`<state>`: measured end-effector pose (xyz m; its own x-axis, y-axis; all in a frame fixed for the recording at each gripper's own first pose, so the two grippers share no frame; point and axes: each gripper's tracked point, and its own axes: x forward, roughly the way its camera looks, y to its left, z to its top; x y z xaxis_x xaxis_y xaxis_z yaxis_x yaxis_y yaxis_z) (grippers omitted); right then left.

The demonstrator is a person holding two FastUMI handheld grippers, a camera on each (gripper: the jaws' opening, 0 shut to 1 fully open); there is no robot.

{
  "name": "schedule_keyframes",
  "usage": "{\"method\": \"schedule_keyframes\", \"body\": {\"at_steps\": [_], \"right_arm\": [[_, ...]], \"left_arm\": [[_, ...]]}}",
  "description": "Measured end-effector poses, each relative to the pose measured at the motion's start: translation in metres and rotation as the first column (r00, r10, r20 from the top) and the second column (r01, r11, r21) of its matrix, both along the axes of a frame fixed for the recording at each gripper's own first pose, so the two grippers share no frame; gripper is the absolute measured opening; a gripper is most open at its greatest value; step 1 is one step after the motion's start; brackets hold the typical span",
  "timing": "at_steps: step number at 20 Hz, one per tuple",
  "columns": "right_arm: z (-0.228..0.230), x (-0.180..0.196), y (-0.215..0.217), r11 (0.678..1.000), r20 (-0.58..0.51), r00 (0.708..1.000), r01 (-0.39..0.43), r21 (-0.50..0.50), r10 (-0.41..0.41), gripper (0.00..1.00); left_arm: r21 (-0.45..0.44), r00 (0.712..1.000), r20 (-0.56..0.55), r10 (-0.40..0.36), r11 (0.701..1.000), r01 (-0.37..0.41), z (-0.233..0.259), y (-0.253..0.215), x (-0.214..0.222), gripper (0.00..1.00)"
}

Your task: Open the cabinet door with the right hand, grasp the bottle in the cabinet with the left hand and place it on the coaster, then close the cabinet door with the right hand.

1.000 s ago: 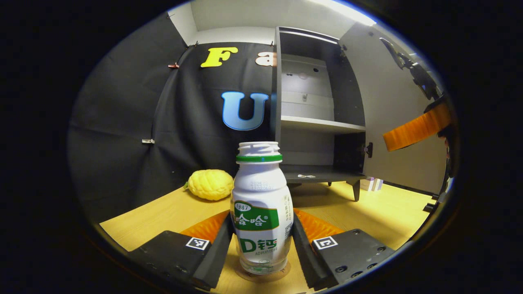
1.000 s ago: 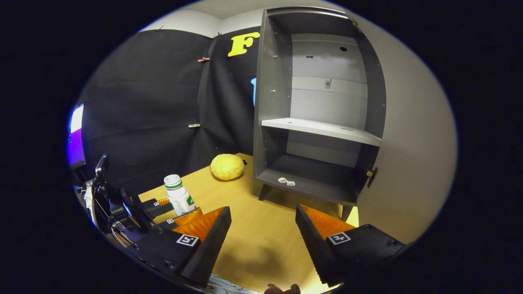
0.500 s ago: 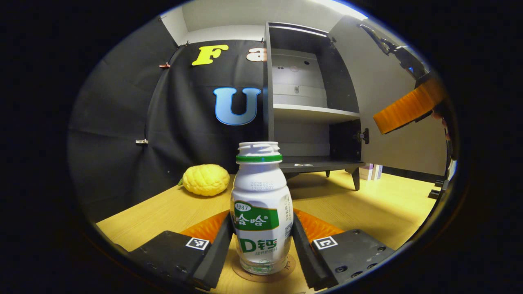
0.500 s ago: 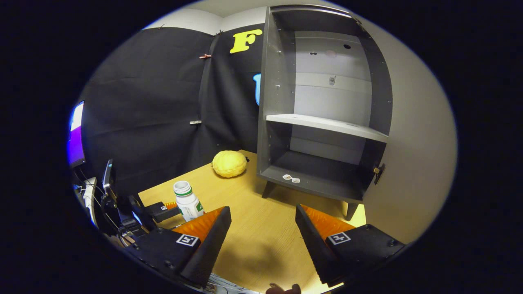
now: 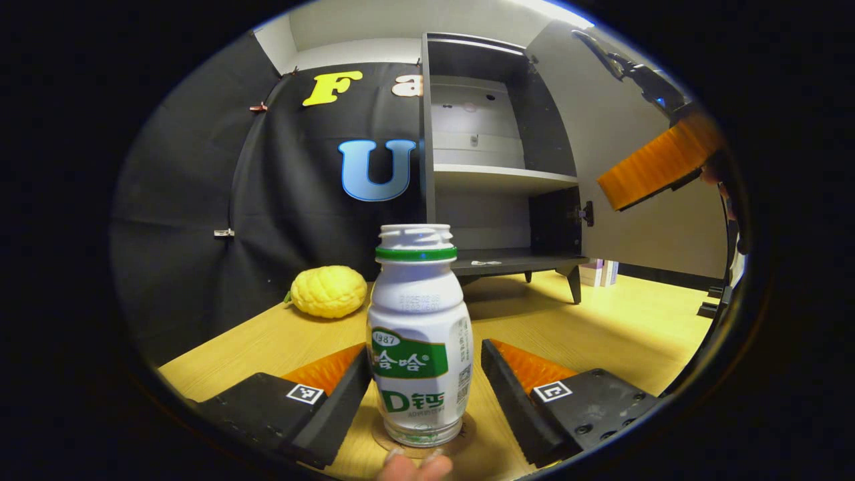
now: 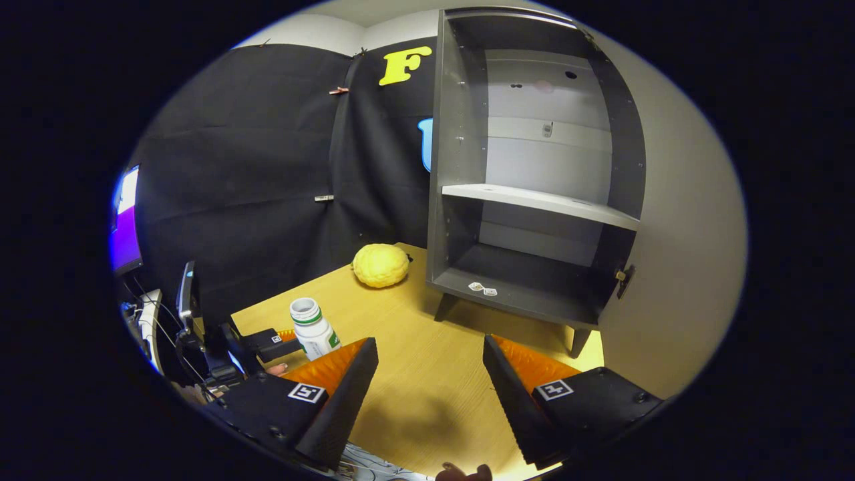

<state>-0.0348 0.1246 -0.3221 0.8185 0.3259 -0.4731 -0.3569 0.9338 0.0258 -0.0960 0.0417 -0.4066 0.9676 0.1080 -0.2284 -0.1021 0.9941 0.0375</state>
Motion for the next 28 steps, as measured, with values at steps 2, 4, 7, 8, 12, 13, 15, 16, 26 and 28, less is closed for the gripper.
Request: {"method": "schedule_keyframes", "body": {"at_steps": [2,4,7,8,12,13,15,16,26,28], "right_arm": [[0.004,-0.001,-0.003,1.0,0.003,1.0,0.005,-0.003,-0.005,0.98],[0.011,-0.001,-0.005,1.0,0.005,1.0,0.011,0.004,-0.011,0.98],[0.039,0.003,-0.007,1.0,0.044,0.999,0.018,0.02,-0.019,0.98],[0.052,0.006,-0.007,0.999,0.066,0.998,0.019,0.028,-0.021,0.98],[0.114,0.009,-0.009,0.997,0.141,0.989,0.023,0.077,-0.034,0.98],[0.133,0.007,-0.01,0.995,0.159,0.986,0.025,0.096,-0.04,0.98],[0.181,-0.001,-0.01,0.987,0.209,0.977,0.016,0.159,-0.049,0.98],[0.202,-0.008,-0.008,0.982,0.22,0.975,-0.001,0.191,-0.042,0.98],[0.32,-0.099,-0.106,0.973,0.432,0.872,0.204,0.111,-0.232,0.97],[0.328,-0.12,-0.134,0.953,0.444,0.844,0.281,0.115,-0.302,0.95]], "left_arm": [[0.017,1.0,0.02,0.01,1.0,-0.01,0.011,0.001,0.001,0.98],[0.034,0.999,0.042,0.006,0.999,-0.007,0.029,0.003,0.006,0.98],[0.06,0.995,0.1,-0.005,0.998,-0.001,0.076,0.009,0.019,0.98],[0.059,0.993,0.118,-0.011,0.998,0.004,0.091,0.009,0.021,0.98],[0.029,0.985,0.168,-0.044,0.999,0.04,0.164,0.001,0.028,0.98],[0.027,0.983,0.176,-0.052,0.998,0.048,0.183,0.0,0.028,0.98],[0.029,0.98,0.187,-0.066,0.998,0.062,0.22,-0.002,0.027,0.98],[0.028,0.98,0.186,-0.073,0.997,0.069,0.239,-0.002,0.028,0.98],[-0.024,0.963,0.194,-0.188,0.98,0.196,0.348,-0.027,0.033,0.98],[-0.015,0.957,0.197,-0.213,0.975,0.22,0.355,-0.032,0.04,0.98]]}}
